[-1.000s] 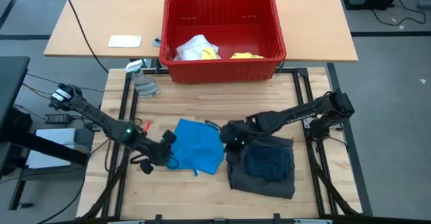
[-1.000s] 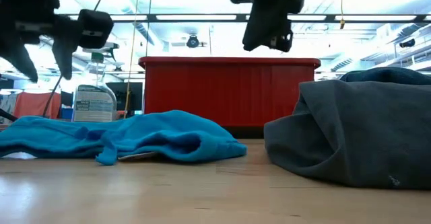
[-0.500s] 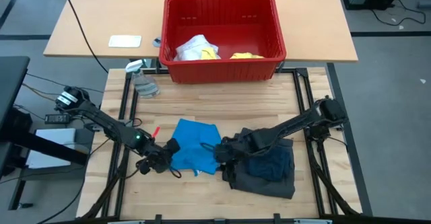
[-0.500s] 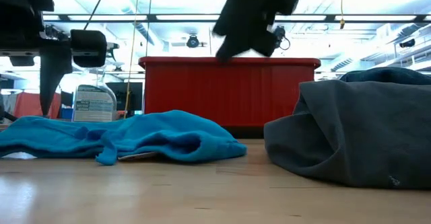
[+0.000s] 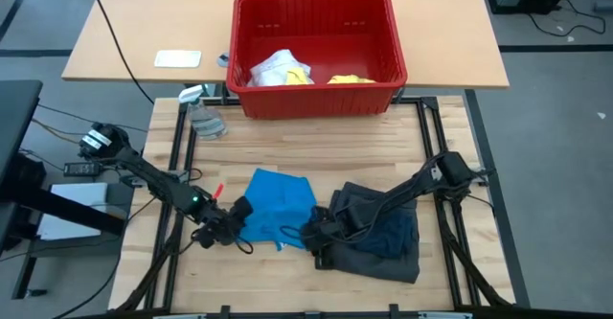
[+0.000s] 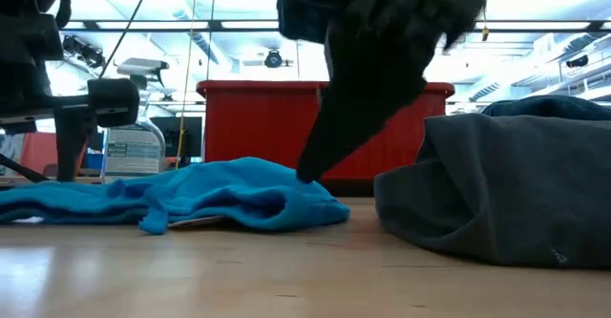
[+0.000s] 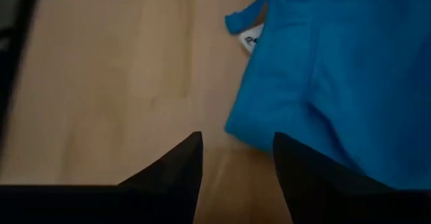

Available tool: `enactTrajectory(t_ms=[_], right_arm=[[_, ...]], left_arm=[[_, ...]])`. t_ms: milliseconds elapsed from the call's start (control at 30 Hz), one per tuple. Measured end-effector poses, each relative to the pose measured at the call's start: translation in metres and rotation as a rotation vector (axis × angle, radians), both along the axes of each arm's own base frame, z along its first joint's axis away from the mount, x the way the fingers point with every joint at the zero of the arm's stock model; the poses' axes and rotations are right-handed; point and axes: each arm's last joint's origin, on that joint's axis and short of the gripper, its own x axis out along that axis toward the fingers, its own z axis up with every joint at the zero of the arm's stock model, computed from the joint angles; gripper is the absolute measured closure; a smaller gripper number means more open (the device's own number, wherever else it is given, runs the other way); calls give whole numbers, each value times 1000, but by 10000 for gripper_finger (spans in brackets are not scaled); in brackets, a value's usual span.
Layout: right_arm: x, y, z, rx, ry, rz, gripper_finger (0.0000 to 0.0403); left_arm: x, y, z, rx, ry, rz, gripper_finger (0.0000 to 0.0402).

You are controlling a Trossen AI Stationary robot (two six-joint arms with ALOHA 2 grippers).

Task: Fold laundry
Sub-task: Fold the blue shorts

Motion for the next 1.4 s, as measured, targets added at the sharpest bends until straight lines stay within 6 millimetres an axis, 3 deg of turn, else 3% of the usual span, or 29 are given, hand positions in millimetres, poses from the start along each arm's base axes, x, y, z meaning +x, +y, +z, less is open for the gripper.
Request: enactTrajectory(t_ms=[167, 333, 433, 567, 667, 800, 1033, 1200, 1300, 1400], right_arm=[[12, -3, -16, -11, -44, 40, 213], [19, -7, -36, 27, -24, 42, 230], [17, -9, -40, 25, 18, 14, 271], [12, -18, -31, 48, 68, 7, 371], [11, -30, -12, 168, 89, -36, 384], [7, -50, 44, 401, 25, -84, 389], [-20, -87, 120, 591, -57, -113, 390], [-41, -105, 159, 752, -78, -137, 390], [-47, -116, 169, 705, -144, -108, 390], [-36, -146, 149, 660, -118, -174, 390]], left_arm=[[-2, 1, -8, -44, -45, 20, 197], [-3, 1, -10, -97, -34, 99, 256], [-2, 0, -10, -165, -28, 201, 311], [4, -3, -5, -302, -57, 380, 385], [9, -6, 8, -392, -62, 436, 390], [13, -9, 43, -433, -68, 462, 390], [12, -1, 135, -677, -212, 555, 391], [4, 6, 190, -890, -293, 628, 392], [2, 7, 195, -904, -278, 652, 392], [3, 12, 177, -805, -246, 823, 392]])
